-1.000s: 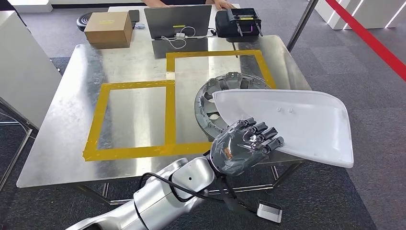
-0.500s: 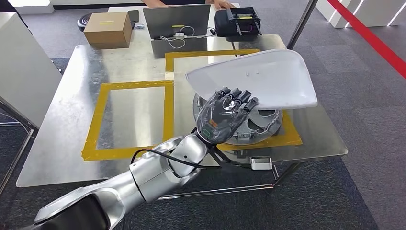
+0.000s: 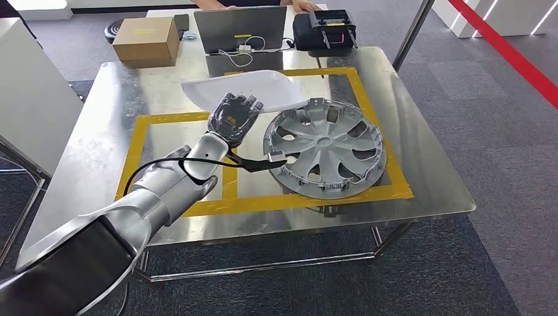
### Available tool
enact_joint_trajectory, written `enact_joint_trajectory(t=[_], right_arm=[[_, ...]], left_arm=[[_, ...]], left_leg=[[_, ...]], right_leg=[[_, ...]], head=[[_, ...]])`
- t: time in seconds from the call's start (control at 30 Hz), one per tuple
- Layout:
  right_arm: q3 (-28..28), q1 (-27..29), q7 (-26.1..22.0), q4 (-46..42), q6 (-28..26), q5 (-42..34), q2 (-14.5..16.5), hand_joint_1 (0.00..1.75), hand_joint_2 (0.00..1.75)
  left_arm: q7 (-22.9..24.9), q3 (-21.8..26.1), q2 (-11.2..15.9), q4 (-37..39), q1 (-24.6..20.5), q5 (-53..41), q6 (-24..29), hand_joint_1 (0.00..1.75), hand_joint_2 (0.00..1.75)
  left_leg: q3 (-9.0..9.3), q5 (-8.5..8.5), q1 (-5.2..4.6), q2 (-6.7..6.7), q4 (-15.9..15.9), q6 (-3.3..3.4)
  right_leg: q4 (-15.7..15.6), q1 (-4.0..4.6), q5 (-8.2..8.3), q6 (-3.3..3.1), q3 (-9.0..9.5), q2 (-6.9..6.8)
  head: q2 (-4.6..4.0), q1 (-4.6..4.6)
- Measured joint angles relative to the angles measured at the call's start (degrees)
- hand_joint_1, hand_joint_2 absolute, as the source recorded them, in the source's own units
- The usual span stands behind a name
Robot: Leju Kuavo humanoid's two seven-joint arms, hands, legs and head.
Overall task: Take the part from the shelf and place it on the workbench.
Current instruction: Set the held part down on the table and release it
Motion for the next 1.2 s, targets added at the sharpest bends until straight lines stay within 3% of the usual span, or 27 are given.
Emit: enact_joint_trajectory(t=[0.13,0.27,0.4,0.93,1.07,1.2], right_arm=[[6.51,0.25,0.04,0.01,0.25,9.2,-0.21,0.0,0.0],[9.43,0.27,0.04,0.03,0.63,10.08,-0.39,0.0,0.0],[10.76,0.29,0.15,0.03,0.84,10.24,-0.49,0.0,0.0],[11.62,0.27,-0.69,0.03,1.39,10.37,-0.64,0.0,0.0],[11.62,0.28,-0.73,0.03,1.39,10.21,-0.66,0.0,0.0],[11.62,0.28,-0.73,0.03,1.39,10.21,-0.66,0.0,0.0]], left_arm=[[0.46,1.03,4.13,3.33,-0.12,0.0,-3.83,1.75,1.75],[1.33,2.31,7.69,4.96,-0.1,0.51,-8.24,1.75,1.75],[1.43,3.54,10.76,5.81,-0.08,1.13,-9.03,1.75,1.75],[1.81,6.73,13.79,6.4,0.77,2.67,-9.87,1.75,1.75],[1.6,7.58,13.81,6.41,0.97,3.26,-9.73,0.0,1.75],[0.96,8.58,13.77,6.4,1.02,3.72,-8.92,0.0,0.0]], left_leg=[[-0.03,0.02,0.11,-0.03,0.0,-0.04],[-0.06,0.0,0.15,0.01,0.0,-0.07],[-0.07,-0.01,0.15,-0.05,0.0,-0.1],[-0.09,-0.02,0.16,-0.05,0.0,-0.11],[-0.09,-0.02,0.16,-0.05,0.0,-0.11],[-0.09,-0.02,0.16,-0.05,0.0,-0.11]], right_leg=[[0.01,0.1,-0.01,-0.03,-0.03,0.0],[0.04,0.13,-0.01,-0.05,-0.05,0.05],[0.03,0.13,-0.02,-0.07,-0.07,0.04],[0.03,0.15,-0.04,-0.09,-0.08,0.02],[0.03,0.15,-0.04,-0.09,-0.08,0.02],[0.02,0.14,-0.04,-0.09,-0.08,0.02]], head=[[0.0,0.01],[0.0,0.02],[0.0,0.01],[0.0,0.02],[0.0,0.02],[0.0,0.02]])
